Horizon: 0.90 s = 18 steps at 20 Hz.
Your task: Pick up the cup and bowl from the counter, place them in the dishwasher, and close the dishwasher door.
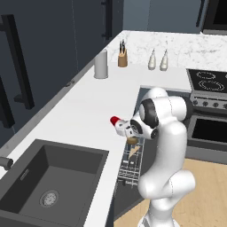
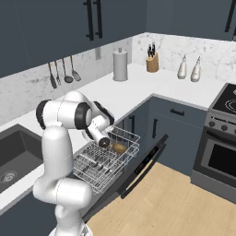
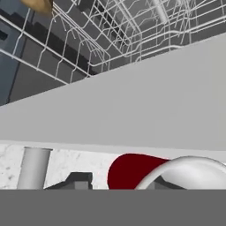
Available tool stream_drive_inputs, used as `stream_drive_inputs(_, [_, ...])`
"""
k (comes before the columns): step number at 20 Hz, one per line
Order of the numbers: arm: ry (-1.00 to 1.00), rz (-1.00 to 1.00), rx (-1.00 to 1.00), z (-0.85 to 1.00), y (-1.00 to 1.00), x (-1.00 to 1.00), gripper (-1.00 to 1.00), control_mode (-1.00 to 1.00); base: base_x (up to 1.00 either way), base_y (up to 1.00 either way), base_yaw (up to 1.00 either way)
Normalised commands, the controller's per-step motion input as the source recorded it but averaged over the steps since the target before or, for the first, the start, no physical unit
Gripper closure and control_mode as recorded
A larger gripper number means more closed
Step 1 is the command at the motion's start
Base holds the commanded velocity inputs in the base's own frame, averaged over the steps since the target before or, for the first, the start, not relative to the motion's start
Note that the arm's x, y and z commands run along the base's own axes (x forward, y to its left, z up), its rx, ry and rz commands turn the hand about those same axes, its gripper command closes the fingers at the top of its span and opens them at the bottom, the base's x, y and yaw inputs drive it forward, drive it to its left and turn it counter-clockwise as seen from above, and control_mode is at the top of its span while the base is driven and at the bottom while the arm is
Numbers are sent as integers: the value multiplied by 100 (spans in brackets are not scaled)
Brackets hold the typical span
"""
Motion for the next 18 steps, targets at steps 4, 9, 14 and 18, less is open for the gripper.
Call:
stream_drive_inputs(4, [0,-4,0,1,0,-14,100,-100,0,0,0])
stream_drive_inputs(9, [0,-6,0,24,-10,-54,100,-100,0,0,0])
stream_drive_inputs(14, [0,-2,5,48,-68,-98,100,-100,0,0,0])
stream_drive_inputs(18, [4,-1,11,56,-93,-91,100,-100,0,0,0])
